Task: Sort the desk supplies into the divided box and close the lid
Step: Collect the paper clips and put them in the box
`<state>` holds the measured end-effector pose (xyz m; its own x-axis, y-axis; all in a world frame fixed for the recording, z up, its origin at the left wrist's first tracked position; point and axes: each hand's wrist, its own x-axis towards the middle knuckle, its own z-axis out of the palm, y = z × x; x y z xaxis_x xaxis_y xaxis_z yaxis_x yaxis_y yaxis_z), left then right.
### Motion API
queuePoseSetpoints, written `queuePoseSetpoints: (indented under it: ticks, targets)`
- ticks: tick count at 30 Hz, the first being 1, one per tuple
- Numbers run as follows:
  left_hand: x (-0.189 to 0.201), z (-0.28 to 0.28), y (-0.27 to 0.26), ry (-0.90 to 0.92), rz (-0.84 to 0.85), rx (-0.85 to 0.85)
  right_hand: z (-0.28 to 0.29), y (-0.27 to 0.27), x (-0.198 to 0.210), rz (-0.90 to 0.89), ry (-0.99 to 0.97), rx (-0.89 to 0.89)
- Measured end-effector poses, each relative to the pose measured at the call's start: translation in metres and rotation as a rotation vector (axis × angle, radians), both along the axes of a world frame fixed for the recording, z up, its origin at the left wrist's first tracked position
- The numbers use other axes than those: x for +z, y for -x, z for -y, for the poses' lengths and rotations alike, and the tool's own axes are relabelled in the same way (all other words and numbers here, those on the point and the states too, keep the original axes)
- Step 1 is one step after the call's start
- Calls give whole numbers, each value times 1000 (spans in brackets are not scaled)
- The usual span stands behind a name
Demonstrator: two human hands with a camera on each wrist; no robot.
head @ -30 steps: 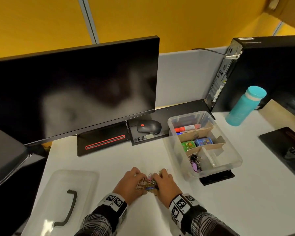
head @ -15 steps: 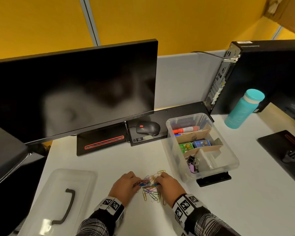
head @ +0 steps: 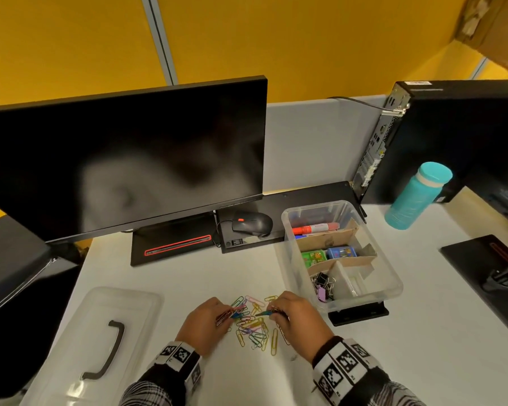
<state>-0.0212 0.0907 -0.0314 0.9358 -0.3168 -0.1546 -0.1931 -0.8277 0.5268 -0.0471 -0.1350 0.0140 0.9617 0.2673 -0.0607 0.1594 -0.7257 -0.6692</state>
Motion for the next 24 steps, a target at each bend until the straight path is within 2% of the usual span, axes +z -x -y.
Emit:
queuePoseSetpoints:
  ticks: [6, 9, 12, 16, 21, 24]
  targets:
    - [0, 2, 2, 28, -2, 26, 36, 3, 66, 68, -72, 51]
    - [2, 5, 2, 61, 14, 53, 73, -5, 92, 135, -106, -66]
    - [5, 7, 1, 67, 8, 59, 111, -13, 102, 177, -67, -167]
    - [7, 7, 0, 71, -2, 62, 152, -24, 90, 183, 158, -218]
    - [8, 6, 3, 69, -15, 68, 156, -39, 64, -32, 562, -167]
    - [9, 6, 5, 60, -23, 67, 145, -53, 54, -128, 671, -151]
